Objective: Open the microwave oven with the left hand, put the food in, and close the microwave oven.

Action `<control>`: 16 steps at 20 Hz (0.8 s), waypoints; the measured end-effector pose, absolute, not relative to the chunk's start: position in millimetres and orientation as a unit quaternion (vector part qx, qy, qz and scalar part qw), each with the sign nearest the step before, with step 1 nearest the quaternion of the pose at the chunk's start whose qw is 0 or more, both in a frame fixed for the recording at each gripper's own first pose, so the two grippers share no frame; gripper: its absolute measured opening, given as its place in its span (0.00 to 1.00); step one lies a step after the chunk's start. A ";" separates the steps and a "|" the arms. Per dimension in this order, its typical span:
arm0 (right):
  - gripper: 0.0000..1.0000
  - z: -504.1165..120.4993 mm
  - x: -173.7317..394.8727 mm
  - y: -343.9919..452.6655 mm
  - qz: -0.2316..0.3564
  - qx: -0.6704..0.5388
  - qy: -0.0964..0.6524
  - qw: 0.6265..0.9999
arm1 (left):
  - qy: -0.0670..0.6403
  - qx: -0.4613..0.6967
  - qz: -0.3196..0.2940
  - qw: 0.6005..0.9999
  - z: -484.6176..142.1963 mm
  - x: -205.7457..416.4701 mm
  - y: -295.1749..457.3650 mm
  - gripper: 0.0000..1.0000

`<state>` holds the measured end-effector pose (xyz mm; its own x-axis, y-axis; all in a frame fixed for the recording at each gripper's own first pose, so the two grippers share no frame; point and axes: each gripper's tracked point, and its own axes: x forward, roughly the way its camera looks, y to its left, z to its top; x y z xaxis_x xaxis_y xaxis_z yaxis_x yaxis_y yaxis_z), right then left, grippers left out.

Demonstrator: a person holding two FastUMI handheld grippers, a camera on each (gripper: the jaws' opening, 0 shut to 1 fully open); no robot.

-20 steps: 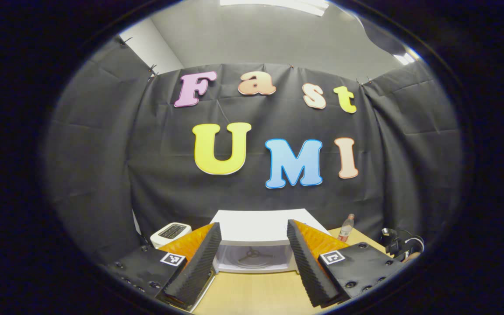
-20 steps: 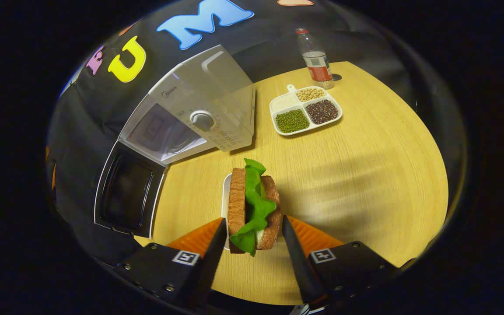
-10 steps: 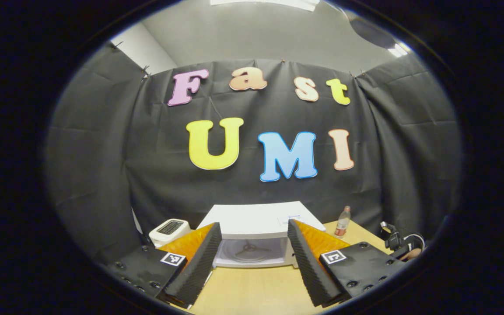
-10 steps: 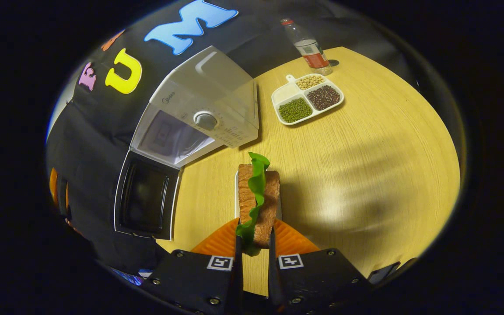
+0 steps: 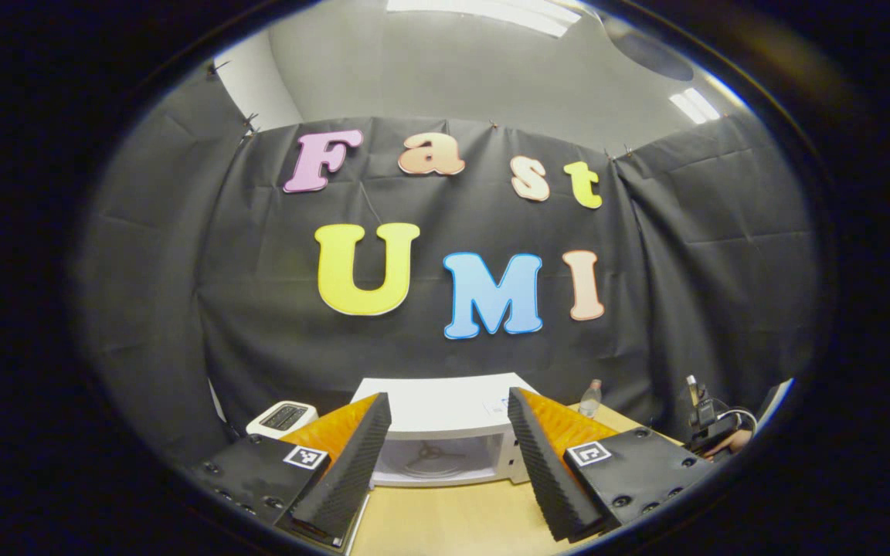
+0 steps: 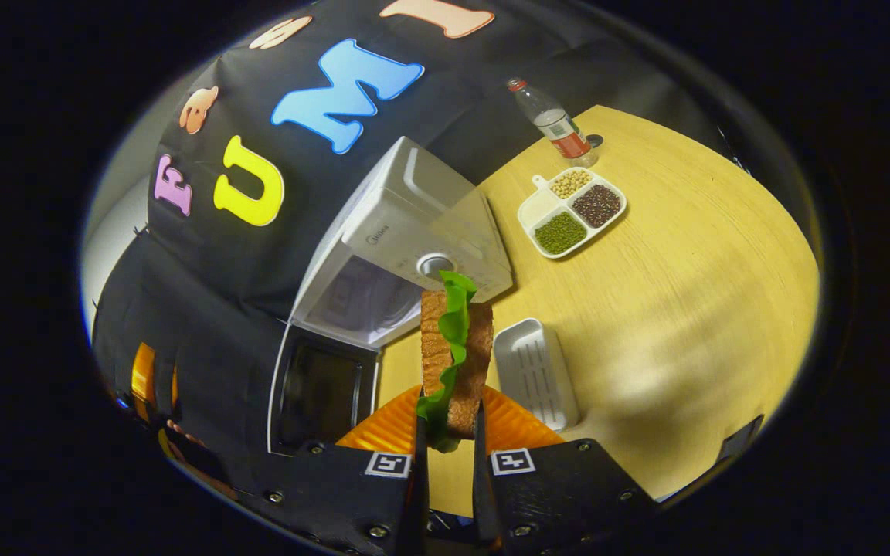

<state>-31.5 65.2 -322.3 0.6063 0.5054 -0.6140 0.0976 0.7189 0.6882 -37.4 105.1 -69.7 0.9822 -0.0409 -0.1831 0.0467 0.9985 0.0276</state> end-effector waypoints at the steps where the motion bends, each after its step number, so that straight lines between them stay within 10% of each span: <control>1: 0.23 -315.0 -31.1 75.0 0.125 0.368 0.414 0.823 | 0.094 0.011 -0.027 0.995 -73.4 -40.8 114.1 0.96; 16: 0.23 -256.5 -11.5 213.8 0.140 0.494 0.313 0.799 | 0.059 0.010 -0.063 0.996 -45.2 -68.5 242.9 0.95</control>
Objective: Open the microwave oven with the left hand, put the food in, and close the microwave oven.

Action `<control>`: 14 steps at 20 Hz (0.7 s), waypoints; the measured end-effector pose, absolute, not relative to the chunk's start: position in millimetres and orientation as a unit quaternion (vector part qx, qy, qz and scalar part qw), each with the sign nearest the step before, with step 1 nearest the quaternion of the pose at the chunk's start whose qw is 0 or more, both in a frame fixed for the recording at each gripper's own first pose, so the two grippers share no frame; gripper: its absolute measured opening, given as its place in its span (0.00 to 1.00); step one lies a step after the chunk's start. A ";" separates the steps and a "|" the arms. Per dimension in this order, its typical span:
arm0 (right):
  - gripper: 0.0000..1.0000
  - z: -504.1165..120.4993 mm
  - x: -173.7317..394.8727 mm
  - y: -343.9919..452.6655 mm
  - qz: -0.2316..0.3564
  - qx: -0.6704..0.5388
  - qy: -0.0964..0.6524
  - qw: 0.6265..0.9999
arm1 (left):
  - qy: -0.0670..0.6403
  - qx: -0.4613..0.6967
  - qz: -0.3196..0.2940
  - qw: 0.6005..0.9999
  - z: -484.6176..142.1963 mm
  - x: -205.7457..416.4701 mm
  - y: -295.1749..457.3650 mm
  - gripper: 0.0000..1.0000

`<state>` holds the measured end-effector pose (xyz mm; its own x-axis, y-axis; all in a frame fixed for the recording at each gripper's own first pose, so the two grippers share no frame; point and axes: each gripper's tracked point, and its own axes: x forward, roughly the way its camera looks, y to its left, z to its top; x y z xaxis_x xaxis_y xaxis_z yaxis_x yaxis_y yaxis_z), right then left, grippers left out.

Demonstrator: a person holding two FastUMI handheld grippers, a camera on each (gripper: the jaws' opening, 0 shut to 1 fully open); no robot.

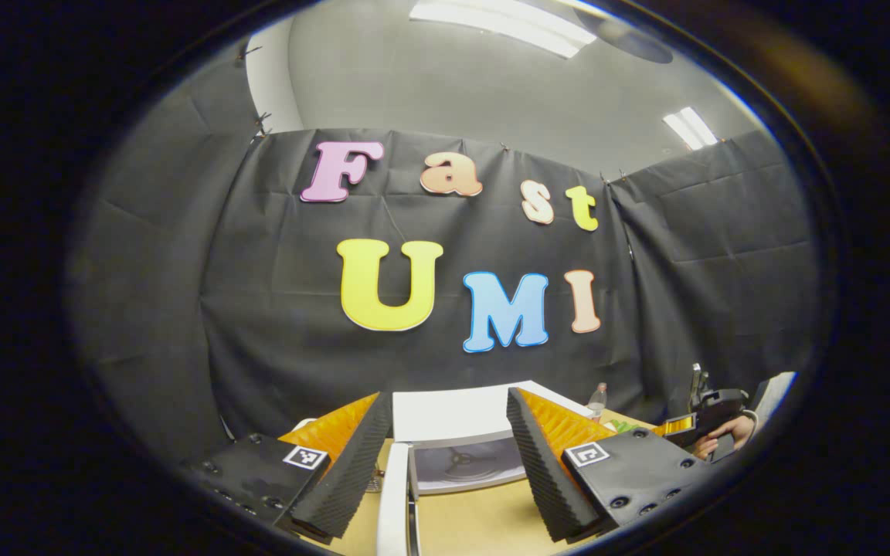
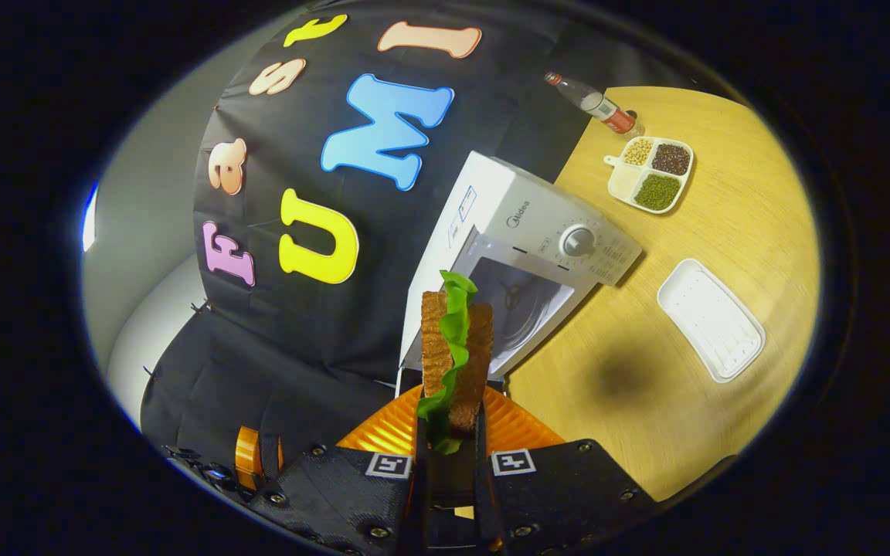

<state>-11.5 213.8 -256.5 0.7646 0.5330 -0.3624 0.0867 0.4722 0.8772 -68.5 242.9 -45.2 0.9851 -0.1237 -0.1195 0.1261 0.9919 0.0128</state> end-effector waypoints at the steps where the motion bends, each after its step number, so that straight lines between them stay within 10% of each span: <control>1: 0.23 -256.5 -9.5 220.8 0.140 0.491 0.313 0.801 | 0.056 0.011 -0.064 0.996 -43.3 -68.5 249.8 0.95; 14: 0.23 -295.8 45.2 265.5 0.097 0.483 0.323 0.808 | 0.059 0.003 -0.018 0.998 -46.7 -82.8 305.5 0.96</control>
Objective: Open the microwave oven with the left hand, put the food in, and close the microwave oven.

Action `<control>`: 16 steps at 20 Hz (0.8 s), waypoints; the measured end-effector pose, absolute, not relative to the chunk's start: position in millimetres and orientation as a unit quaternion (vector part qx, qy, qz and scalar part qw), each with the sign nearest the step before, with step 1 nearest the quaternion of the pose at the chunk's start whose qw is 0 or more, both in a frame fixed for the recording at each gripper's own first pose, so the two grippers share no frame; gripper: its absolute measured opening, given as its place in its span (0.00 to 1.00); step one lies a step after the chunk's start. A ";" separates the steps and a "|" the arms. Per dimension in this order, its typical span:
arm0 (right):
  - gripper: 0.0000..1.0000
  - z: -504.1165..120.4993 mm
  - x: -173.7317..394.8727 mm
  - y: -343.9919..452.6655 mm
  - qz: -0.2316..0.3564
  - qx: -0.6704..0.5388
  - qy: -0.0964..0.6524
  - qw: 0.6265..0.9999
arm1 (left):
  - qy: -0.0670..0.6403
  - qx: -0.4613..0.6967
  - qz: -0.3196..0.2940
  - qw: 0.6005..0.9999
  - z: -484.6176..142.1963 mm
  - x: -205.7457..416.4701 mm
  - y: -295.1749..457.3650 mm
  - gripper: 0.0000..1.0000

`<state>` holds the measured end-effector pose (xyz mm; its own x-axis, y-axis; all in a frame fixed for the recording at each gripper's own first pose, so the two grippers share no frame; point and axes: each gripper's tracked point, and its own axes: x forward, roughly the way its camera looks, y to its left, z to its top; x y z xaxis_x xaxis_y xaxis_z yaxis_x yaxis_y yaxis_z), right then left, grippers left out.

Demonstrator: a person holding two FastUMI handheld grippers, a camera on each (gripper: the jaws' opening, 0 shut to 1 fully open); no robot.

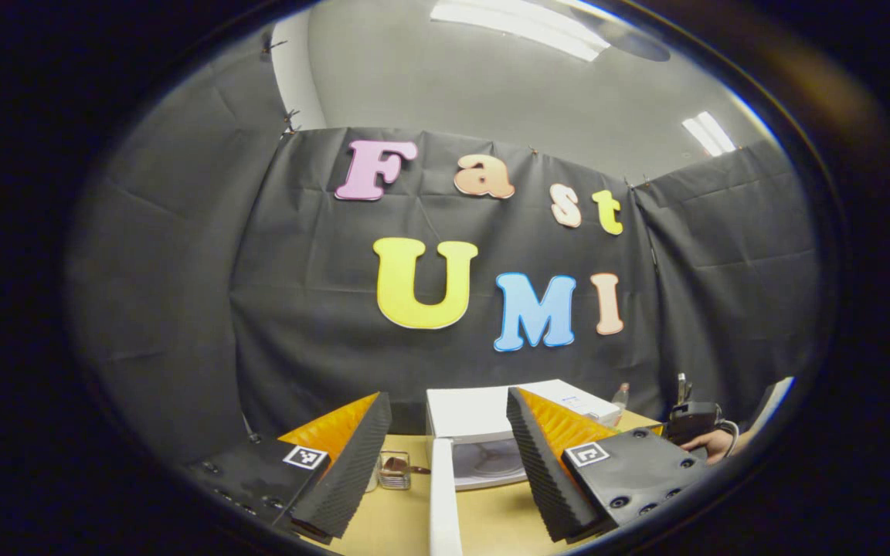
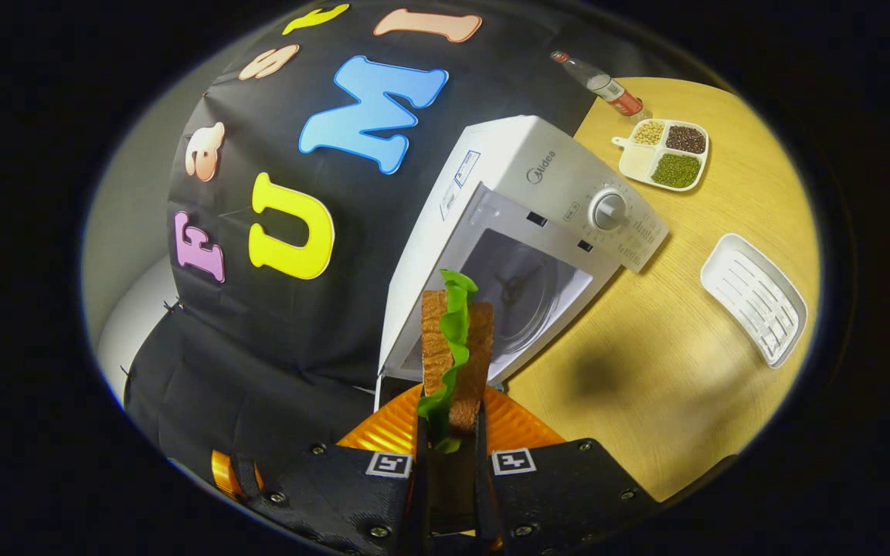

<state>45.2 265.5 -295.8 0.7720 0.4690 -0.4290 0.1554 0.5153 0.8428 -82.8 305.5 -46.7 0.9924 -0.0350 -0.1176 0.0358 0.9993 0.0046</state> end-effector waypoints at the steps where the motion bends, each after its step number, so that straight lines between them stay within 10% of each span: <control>1: 0.23 -300.6 53.0 267.6 0.090 0.484 0.319 0.810 | 0.059 0.007 -0.012 0.998 -46.2 -83.0 308.6 0.96; 16: 0.23 -400.3 168.2 301.7 -0.015 0.552 0.275 0.787 | 0.112 0.016 0.086 0.990 -75.6 -103.2 369.9 0.96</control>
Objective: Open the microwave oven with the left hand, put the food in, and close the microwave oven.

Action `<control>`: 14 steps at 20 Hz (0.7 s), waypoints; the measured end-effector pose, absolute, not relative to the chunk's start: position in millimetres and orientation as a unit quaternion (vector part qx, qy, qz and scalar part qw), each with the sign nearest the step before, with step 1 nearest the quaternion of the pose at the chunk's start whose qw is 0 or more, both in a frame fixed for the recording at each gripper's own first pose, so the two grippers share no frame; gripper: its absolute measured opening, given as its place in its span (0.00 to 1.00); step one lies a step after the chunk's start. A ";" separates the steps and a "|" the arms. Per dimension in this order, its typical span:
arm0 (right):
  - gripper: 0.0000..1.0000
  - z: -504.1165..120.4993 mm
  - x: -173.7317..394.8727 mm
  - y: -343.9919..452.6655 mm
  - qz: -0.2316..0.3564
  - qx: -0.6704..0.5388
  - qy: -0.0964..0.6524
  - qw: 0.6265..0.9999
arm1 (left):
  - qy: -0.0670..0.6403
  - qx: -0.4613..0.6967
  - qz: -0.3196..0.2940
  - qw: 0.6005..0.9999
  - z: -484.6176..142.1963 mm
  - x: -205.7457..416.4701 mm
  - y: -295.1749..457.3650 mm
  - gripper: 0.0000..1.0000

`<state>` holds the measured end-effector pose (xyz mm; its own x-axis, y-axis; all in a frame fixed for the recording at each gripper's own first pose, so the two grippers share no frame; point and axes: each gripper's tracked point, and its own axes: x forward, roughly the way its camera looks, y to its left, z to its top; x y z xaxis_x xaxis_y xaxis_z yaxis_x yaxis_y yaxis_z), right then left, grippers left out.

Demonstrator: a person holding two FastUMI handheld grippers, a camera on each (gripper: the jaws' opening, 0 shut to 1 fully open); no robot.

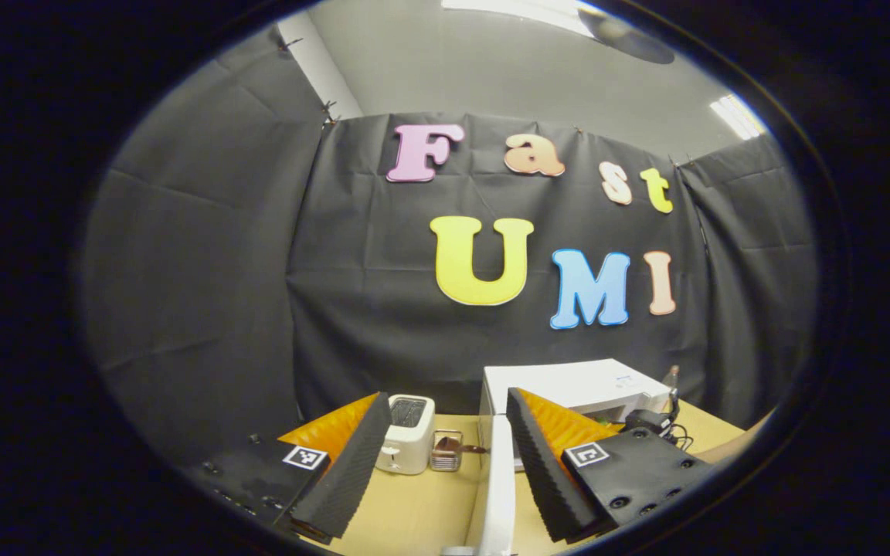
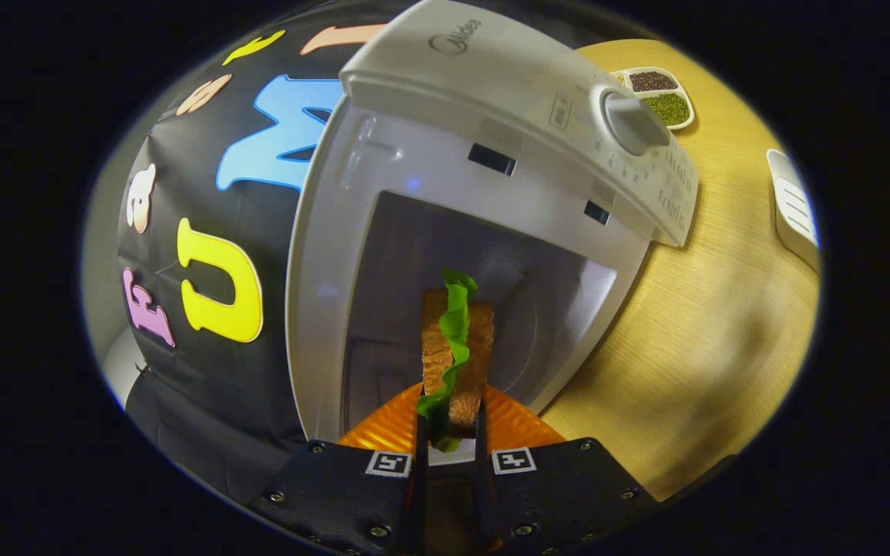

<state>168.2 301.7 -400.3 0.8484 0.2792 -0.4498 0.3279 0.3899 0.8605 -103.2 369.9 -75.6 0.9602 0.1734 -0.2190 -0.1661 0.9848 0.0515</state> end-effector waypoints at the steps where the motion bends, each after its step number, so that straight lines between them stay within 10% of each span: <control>1: 0.23 -407.2 174.0 306.2 -0.022 0.557 0.272 0.784 | 0.116 0.016 0.089 0.989 -77.7 -103.2 373.3 0.95; 10: 0.23 -445.5 226.9 319.9 -0.067 0.565 0.236 0.788 | 0.145 0.043 0.111 0.982 -86.9 -104.4 419.0 0.96; 14: 0.38 -451.4 219.9 319.0 -0.079 0.532 0.264 0.801 | 0.155 0.021 0.118 0.981 -98.9 -104.9 432.1 0.96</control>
<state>219.9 319.0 -451.4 0.8488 0.1544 -0.5057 0.4063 0.4215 0.8107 -104.9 432.1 -98.9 0.9240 0.2376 -0.2996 -0.2243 0.9714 0.0786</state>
